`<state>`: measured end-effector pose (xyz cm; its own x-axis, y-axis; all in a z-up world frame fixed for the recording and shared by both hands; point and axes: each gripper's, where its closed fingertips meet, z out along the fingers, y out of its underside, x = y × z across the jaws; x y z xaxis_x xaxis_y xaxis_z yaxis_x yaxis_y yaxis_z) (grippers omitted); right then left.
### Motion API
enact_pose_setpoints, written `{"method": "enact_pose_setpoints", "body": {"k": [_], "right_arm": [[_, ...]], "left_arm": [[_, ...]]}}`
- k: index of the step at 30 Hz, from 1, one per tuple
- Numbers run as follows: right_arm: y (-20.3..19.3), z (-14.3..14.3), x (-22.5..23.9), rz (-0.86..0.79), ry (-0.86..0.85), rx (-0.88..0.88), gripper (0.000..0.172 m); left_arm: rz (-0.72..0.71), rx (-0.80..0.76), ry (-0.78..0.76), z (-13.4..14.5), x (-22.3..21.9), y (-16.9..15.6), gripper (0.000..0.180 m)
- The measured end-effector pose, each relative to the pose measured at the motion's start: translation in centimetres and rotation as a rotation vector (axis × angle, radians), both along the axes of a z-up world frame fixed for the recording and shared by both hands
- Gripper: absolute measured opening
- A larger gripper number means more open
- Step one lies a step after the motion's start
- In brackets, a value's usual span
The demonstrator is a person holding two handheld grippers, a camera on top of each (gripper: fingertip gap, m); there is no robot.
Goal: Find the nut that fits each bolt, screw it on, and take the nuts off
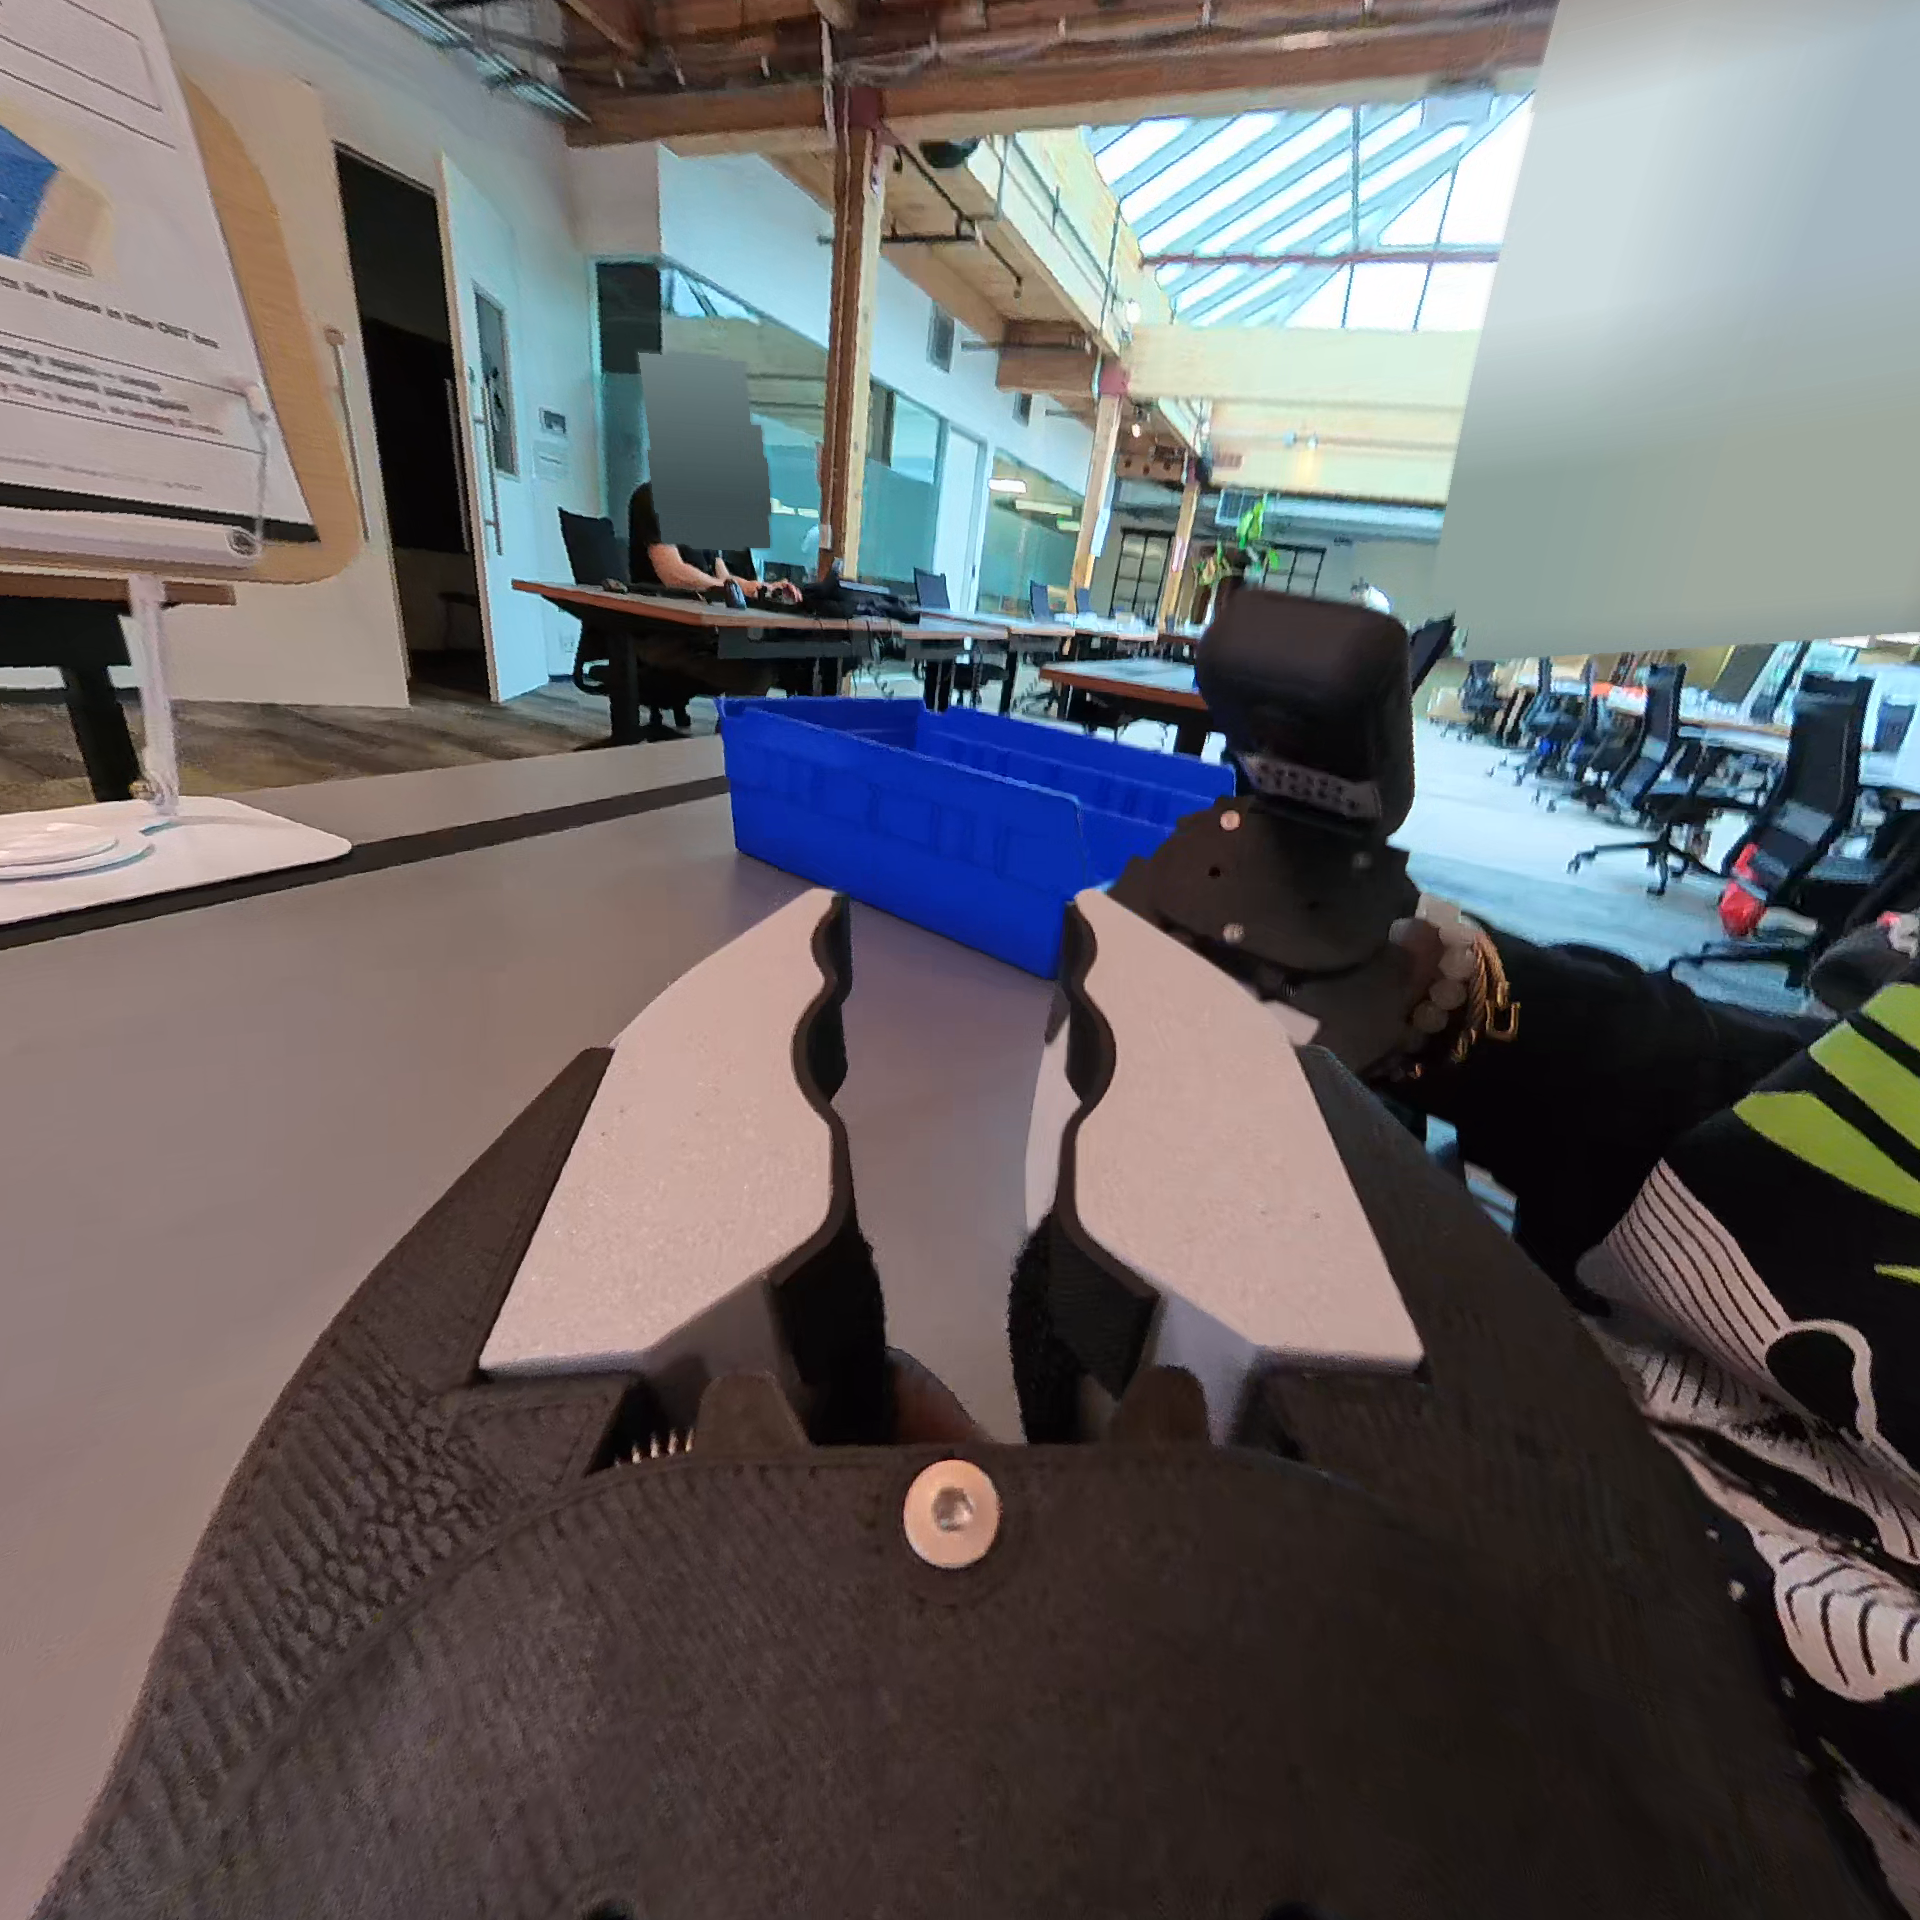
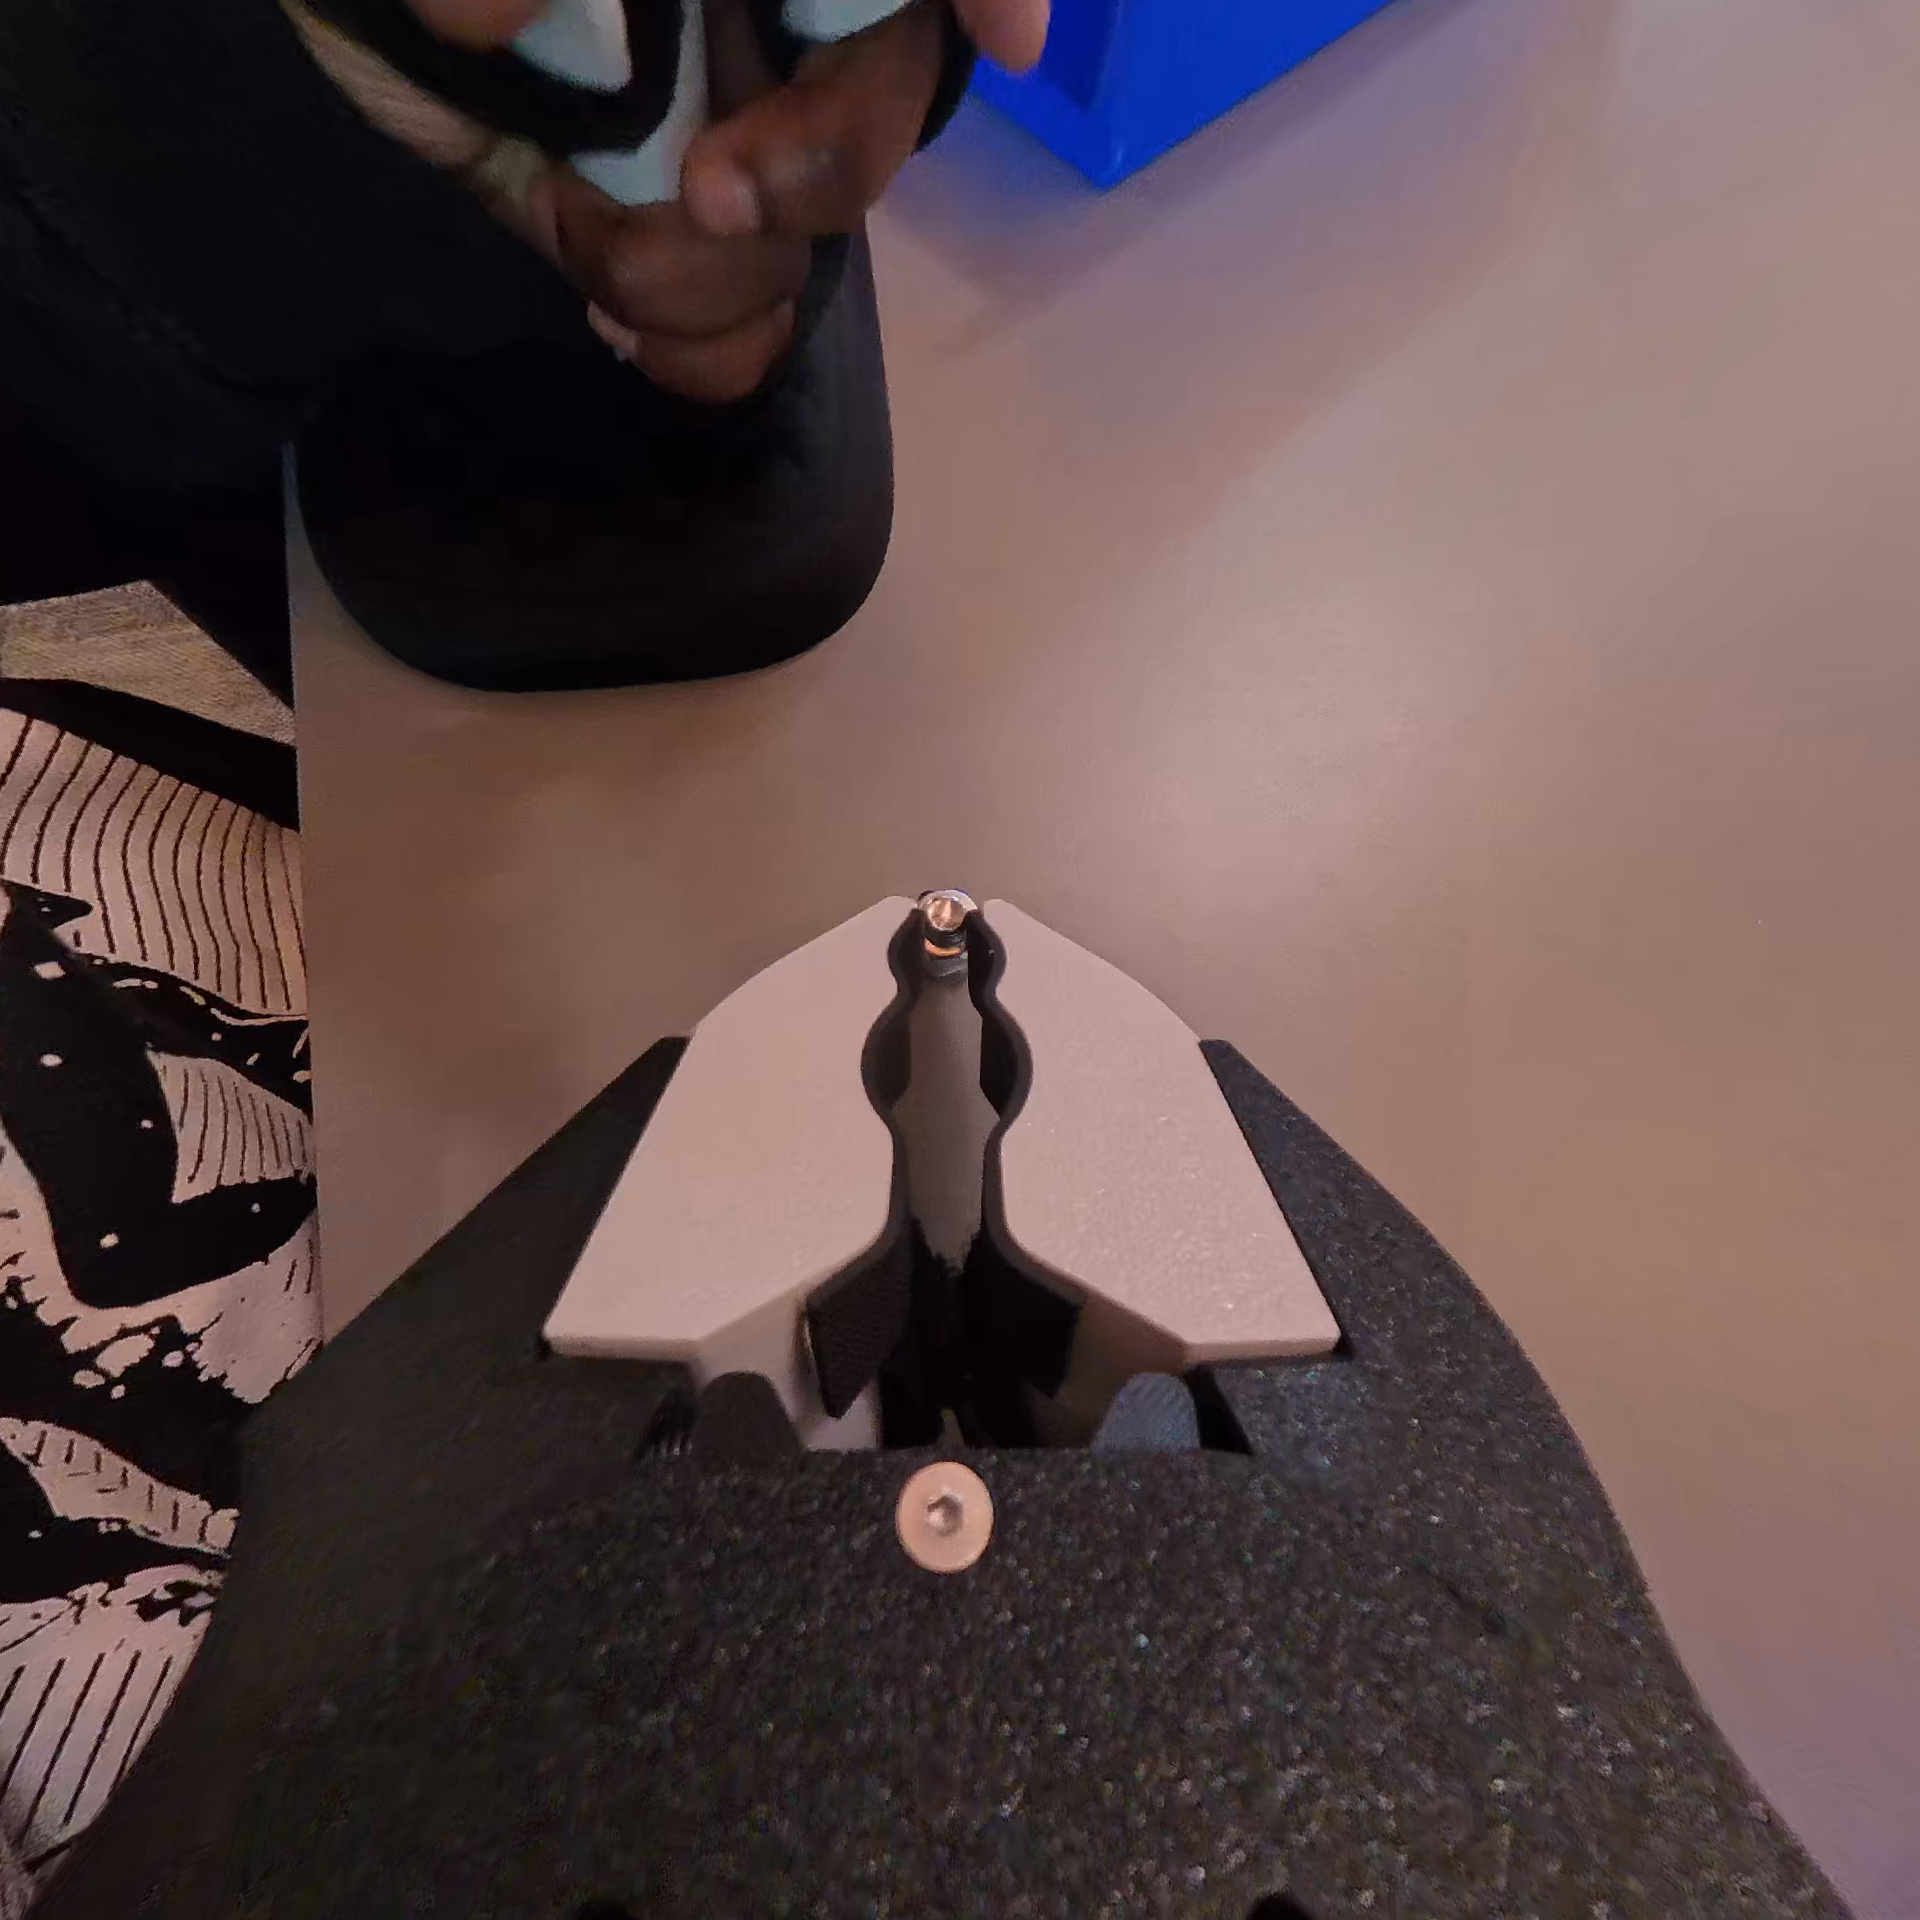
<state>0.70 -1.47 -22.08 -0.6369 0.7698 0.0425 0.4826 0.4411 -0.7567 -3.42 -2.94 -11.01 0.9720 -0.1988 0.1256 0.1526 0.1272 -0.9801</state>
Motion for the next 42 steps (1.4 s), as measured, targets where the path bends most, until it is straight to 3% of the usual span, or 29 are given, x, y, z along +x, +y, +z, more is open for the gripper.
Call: {"method": "enact_pose_setpoints", "body": {"k": [3, 7, 12, 16, 32, 34, 37, 42], "right_arm": [[0.8, 2.2, -0.2, -0.034, 0.048, -0.058, 0.008], [1.5, 7.1, 0.1, -0.046, 0.143, -0.162, 0.008], [0.7, 10.8, 0.7, -0.015, 0.218, -0.213, 0.008], [0.4, 11.2, 0.6, -0.030, 0.235, -0.206, 0.008], [-0.3, 11.3, 0.5, -0.015, 0.253, -0.236, 0.008], [-0.4, 12.0, 0.2, -0.026, 0.313, -0.287, 0.018], [-1.1, 12.6, 0.0, -0.045, 0.374, -0.400, 0.052], [-1.7, 11.9, -0.8, -0.094, 0.411, -0.449, 0.058]], "left_arm": [[-0.002, -0.105, 0.084, -1.3, 0.9, 0.8, 0.048], [0.025, -0.230, 0.241, -2.9, 2.4, 1.9, 0.050], [0.070, -0.240, 0.276, -2.8, 4.0, 3.0, 0.045], [0.144, -0.211, 0.348, -2.5, 4.4, 3.5, 0.035], [0.089, -0.186, 0.296, -2.5, 5.1, 3.5, 0.015], [0.046, -0.153, 0.236, -1.9, 5.4, 3.3, 0.015], [-0.023, -0.113, 0.145, -1.3, 5.9, 3.1, 0.015], [-0.108, -0.084, 0.085, -1.2, 7.1, 3.1, 0.015]]}}
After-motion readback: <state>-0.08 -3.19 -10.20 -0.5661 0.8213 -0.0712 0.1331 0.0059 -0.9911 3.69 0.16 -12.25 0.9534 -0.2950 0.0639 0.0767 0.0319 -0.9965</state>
